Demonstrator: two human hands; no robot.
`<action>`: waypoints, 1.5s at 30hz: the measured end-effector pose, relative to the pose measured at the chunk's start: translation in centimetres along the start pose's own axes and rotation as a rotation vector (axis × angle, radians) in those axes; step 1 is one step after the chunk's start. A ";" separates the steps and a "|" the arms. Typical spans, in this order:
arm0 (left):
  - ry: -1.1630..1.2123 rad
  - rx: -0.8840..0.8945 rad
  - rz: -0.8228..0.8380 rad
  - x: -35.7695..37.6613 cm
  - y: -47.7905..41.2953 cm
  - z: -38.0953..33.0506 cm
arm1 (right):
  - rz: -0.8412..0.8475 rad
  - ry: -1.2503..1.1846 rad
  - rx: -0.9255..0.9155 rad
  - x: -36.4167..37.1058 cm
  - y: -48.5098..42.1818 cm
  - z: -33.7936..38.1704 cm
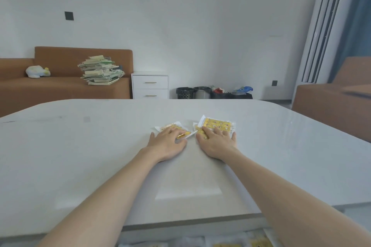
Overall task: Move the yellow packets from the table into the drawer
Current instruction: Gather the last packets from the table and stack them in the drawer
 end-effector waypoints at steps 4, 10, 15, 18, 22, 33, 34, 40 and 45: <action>0.029 -0.004 -0.085 0.3 4.4 -0.4 | 0.026 -0.046 -0.069 -0.1 3.9 0.5; 0.107 0.002 -0.142 0.1 11.2 -0.6 | 0.051 -0.096 -0.143 0.2 9.9 0.9; 0.144 -0.015 -0.133 -0.2 15.6 -0.1 | 0.107 -0.085 -0.187 0.0 14.5 2.2; 0.187 -0.015 -0.121 -0.2 17.1 0.5 | 0.192 -0.046 -0.177 -0.8 16.2 3.2; 0.361 -0.018 -0.158 -0.7 18.2 1.2 | 0.168 -0.064 -0.116 -2.7 16.2 4.2; 0.676 -0.114 -0.493 -1.3 17.0 2.8 | 0.250 -0.532 0.005 -3.4 10.6 2.0; 0.614 -0.127 -0.483 -1.3 16.8 2.7 | 0.289 -0.500 0.025 -3.1 10.2 2.0; 0.248 -0.309 -0.194 -0.4 15.4 2.1 | 0.259 -0.179 0.161 -3.7 8.7 2.5; 0.226 -0.273 -0.244 -0.5 15.3 2.3 | 0.166 -0.265 0.168 -3.6 8.8 2.7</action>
Point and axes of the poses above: each hand's wrist, its own y-axis away from the middle knuckle, its own x-axis out of the palm, z = x × y, the point moved 1 cm from there along -y, towards the middle knuckle, and after that the axes turned 9 degrees about z, right-handed, at the moved point
